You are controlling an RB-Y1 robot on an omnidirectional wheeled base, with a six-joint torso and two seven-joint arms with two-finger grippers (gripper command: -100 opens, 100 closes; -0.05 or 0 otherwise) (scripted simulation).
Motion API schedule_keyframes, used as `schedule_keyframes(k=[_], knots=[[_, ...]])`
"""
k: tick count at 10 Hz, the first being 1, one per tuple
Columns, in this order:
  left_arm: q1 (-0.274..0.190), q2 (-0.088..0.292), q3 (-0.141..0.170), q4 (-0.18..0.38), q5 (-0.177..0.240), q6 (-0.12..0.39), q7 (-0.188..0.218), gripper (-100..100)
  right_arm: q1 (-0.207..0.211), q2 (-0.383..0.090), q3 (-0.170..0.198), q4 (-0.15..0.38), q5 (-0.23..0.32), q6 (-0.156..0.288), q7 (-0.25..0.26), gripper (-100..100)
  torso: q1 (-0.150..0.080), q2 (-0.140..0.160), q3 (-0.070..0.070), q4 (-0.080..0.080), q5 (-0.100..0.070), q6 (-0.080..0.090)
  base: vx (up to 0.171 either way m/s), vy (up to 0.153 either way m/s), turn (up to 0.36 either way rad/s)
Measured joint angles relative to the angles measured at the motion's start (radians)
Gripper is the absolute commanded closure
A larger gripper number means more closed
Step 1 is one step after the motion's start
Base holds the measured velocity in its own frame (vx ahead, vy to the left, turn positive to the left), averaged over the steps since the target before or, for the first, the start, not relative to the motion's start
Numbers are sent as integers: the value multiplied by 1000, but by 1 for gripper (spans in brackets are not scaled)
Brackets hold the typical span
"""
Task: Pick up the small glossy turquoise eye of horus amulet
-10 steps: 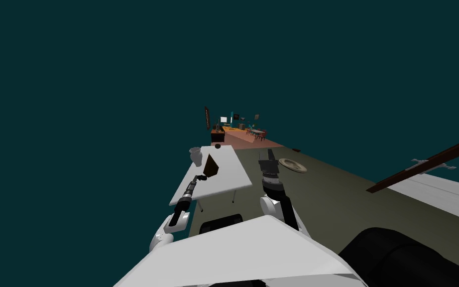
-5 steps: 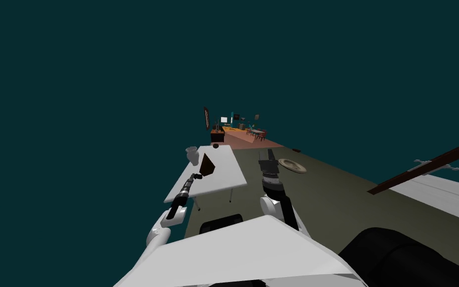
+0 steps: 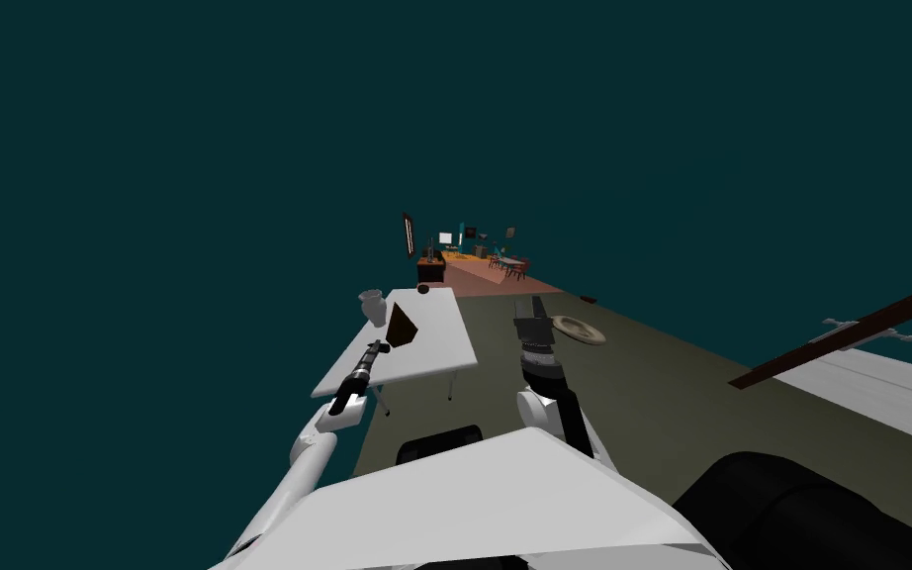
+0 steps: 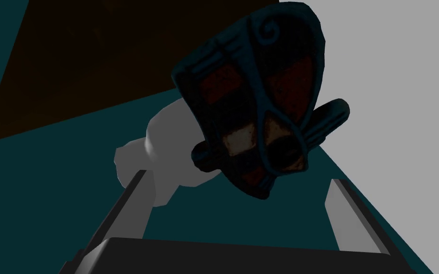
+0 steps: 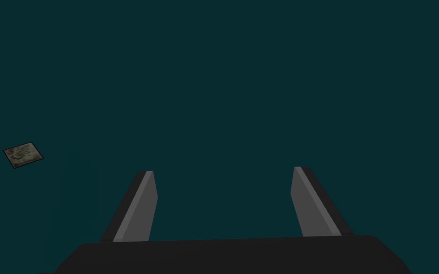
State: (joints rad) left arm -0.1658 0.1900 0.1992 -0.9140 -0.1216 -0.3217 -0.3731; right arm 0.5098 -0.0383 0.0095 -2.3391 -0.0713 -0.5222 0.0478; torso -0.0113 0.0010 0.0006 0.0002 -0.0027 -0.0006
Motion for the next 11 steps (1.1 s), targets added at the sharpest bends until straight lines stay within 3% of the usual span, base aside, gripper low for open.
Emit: schedule_keyframes(k=[8, 9, 11], knots=[[-128, 56, 64, 58, 15, 208, -13, -100, 0, 0, 0, 0, 0, 0, 0, 0, 5, -1, -1, 0, 1, 0, -24, -95, 1], [-156, 64, 78, 84, 15, 228, -16, -100, 0, 0, 0, 0, 0, 0, 0, 0, 5, -1, -1, 0, 1, 0, -13, -85, -4], [-159, 71, 80, 70, 18, 279, -13, -100, 0, 0, 0, 0, 0, 0, 0, 0, 8, -2, -1, 0, 2, 0, -2, -50, -5]])
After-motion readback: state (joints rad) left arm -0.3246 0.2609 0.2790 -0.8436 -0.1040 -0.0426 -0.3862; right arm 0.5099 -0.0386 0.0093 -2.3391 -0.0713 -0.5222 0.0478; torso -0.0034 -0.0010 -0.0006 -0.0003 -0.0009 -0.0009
